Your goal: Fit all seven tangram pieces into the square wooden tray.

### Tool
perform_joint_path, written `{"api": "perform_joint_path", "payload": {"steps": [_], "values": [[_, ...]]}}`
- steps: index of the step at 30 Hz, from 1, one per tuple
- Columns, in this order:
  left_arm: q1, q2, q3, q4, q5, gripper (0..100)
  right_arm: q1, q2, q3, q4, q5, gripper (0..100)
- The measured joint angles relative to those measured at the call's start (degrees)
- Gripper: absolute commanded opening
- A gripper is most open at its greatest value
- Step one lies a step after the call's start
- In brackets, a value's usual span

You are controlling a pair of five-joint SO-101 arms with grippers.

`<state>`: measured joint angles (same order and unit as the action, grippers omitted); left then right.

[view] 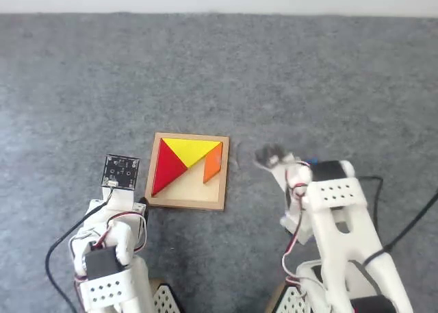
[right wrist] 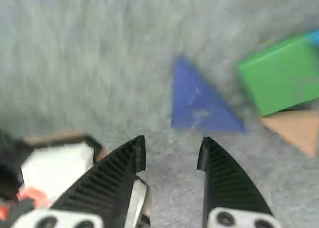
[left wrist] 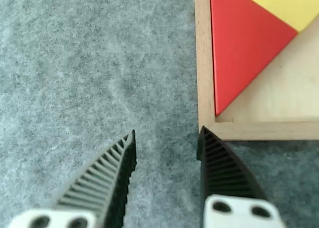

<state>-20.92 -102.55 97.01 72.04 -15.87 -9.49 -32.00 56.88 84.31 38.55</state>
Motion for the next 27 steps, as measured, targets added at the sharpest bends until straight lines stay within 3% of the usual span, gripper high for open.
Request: {"api": "perform_joint_path", "payload": {"steps": [3, 7, 14, 19, 27], "values": [[0.00, 0.00, 0.00, 0.00, 0.00, 20, 3.87, 0.00, 2.81, -3.34, 3.87, 18.0], [0.00, 0.00, 0.00, 0.00, 0.00, 20, 3.34, 0.00, 4.48, -7.03, 4.92, 17.8], [0.00, 0.00, 0.00, 0.00, 0.00, 20, -8.26, 3.08, 4.84, -13.98, -5.63, 17.7], [0.00, 0.00, 0.00, 0.00, 0.00, 20, -9.93, 14.86, -0.26, -18.55, -9.23, 17.7], [0.00, 0.00, 0.00, 0.00, 0.00, 20, -11.60, 32.70, -16.44, -12.84, -10.11, 17.7]]}}
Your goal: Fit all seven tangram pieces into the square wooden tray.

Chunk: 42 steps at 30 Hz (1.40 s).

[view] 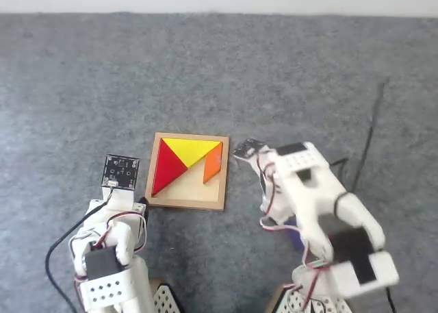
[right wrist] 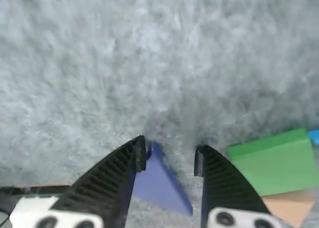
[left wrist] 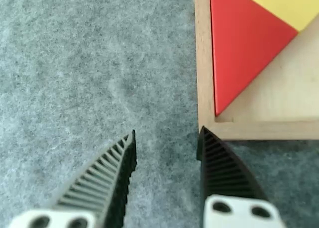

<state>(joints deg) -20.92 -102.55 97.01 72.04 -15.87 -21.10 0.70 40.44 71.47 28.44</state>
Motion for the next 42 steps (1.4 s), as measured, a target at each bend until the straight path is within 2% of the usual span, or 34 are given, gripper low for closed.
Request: {"api": "perform_joint_path", "payload": {"steps": [6, 12, 18, 22, 27, 36, 42], "values": [[0.00, 0.00, 0.00, 0.00, 0.00, 20, -0.97, 0.09, -10.11, 7.47, 2.55, 17.9], [0.00, 0.00, 0.00, 0.00, 0.00, 20, 3.96, -13.27, -12.66, 19.52, 14.95, 18.0], [0.00, 0.00, 0.00, 0.00, 0.00, 20, 13.54, -19.25, -1.93, 21.36, 29.89, 18.1], [0.00, 0.00, 0.00, 0.00, 0.00, 20, 18.29, -18.73, 3.08, 18.81, 35.78, 18.1], [0.00, 0.00, 0.00, 0.00, 0.00, 20, 17.05, -15.12, 6.68, 17.76, 42.90, 18.1], [0.00, 0.00, 0.00, 0.00, 0.00, 20, 6.07, -13.27, 10.99, 10.81, 43.87, 17.7], [0.00, 0.00, 0.00, 0.00, 0.00, 20, 4.48, -12.92, 10.99, 6.33, 43.87, 17.7]]}}
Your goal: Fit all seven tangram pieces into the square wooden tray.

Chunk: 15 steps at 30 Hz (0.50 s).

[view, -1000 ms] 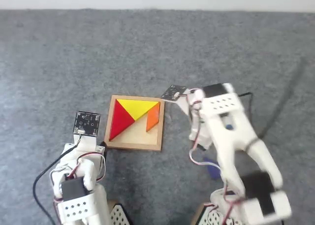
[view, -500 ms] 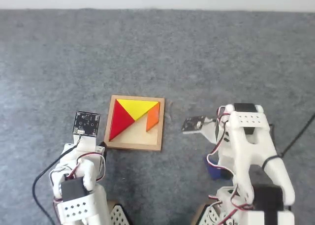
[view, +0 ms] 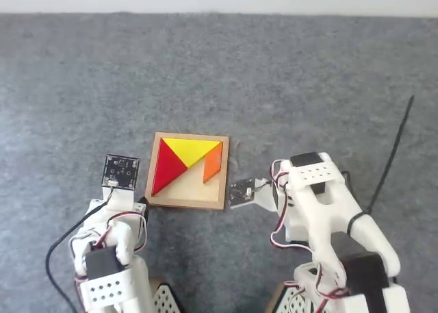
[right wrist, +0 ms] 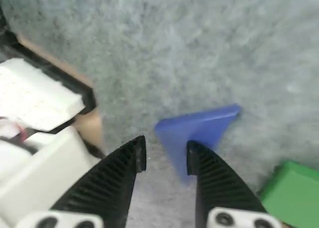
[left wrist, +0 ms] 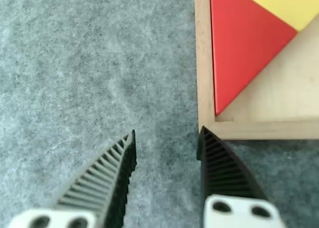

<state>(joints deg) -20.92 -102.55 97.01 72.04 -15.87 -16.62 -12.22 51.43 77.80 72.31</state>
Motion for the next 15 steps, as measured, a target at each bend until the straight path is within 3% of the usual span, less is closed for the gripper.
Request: {"api": "perform_joint_path", "payload": {"steps": [5, 15], "values": [[0.00, 0.00, 0.00, 0.00, 0.00, 20, -0.62, 0.18, 1.23, -9.32, -3.96, 17.7], [0.00, 0.00, 0.00, 0.00, 0.00, 20, 0.18, -0.18, 0.00, -14.07, -13.89, 17.5]]}}
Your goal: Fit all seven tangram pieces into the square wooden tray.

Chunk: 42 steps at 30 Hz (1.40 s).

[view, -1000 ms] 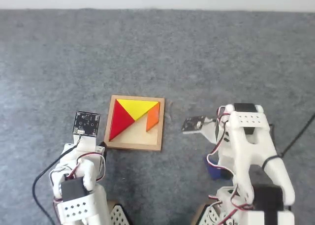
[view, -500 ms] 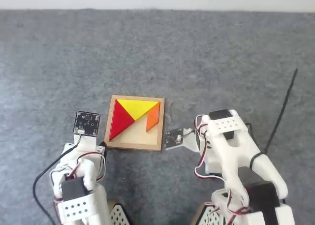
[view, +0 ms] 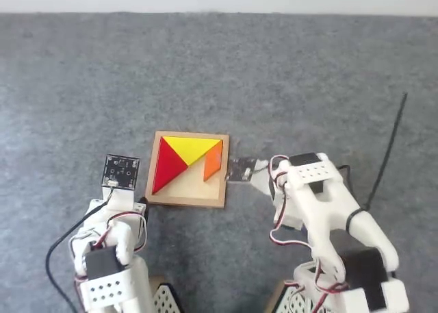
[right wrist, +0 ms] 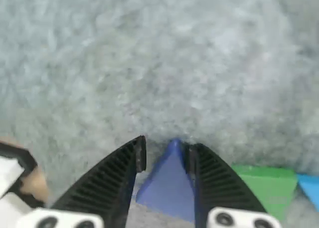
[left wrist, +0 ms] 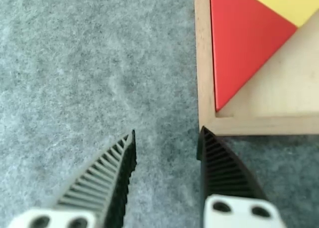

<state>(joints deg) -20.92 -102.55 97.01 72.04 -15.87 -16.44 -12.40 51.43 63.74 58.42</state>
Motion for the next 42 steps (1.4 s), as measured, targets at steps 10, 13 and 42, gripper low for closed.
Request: {"api": "perform_joint_path", "payload": {"steps": [10, 13, 42], "values": [[0.00, 0.00, 0.00, 0.00, 0.00, 20, 0.88, -23.38, -1.58, 6.59, -4.40, 17.7], [0.00, 0.00, 0.00, 0.00, 0.00, 20, 3.34, -30.42, -2.81, 15.65, -3.60, 17.7], [0.00, 0.00, 0.00, 0.00, 0.00, 20, 11.25, -8.62, 7.91, -0.26, -0.35, 17.6]]}}
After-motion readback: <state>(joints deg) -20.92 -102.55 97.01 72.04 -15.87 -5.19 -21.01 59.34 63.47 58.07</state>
